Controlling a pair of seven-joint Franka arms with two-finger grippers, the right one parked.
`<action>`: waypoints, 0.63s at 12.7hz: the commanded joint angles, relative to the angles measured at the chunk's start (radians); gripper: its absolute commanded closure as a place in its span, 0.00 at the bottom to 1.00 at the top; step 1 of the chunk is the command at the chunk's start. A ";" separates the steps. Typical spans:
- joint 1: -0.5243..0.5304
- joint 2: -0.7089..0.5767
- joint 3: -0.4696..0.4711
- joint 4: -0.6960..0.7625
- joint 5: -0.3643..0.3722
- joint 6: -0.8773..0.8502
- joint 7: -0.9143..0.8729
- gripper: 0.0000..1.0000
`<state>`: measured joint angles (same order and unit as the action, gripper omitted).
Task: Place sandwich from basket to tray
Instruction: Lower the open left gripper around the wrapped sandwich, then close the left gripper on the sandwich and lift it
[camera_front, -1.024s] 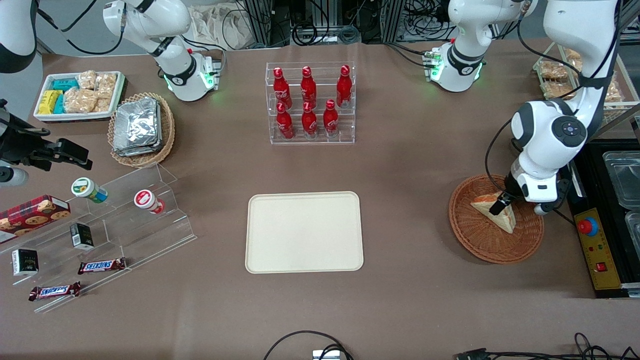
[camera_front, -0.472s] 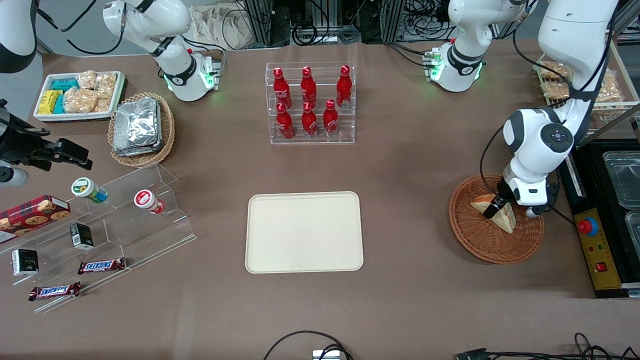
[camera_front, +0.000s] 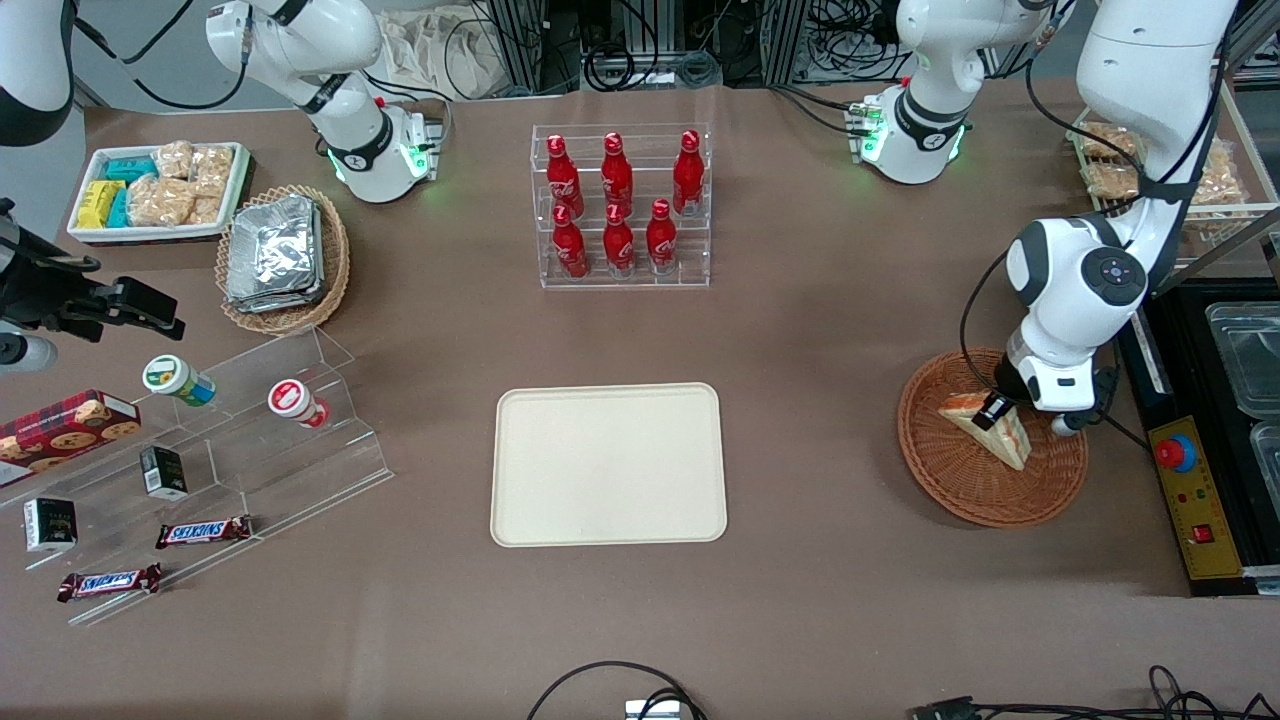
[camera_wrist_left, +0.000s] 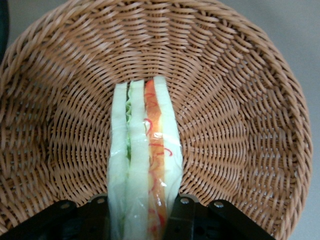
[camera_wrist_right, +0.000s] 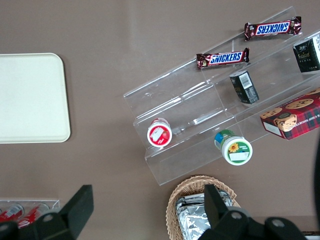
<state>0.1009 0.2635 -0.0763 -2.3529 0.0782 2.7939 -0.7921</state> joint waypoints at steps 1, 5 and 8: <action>0.003 -0.081 -0.003 -0.006 0.011 -0.071 0.065 0.87; -0.009 -0.185 -0.011 -0.003 0.011 -0.186 0.300 0.85; -0.015 -0.225 -0.030 -0.002 0.014 -0.221 0.523 0.82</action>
<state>0.0894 0.0801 -0.0971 -2.3455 0.0819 2.5975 -0.3815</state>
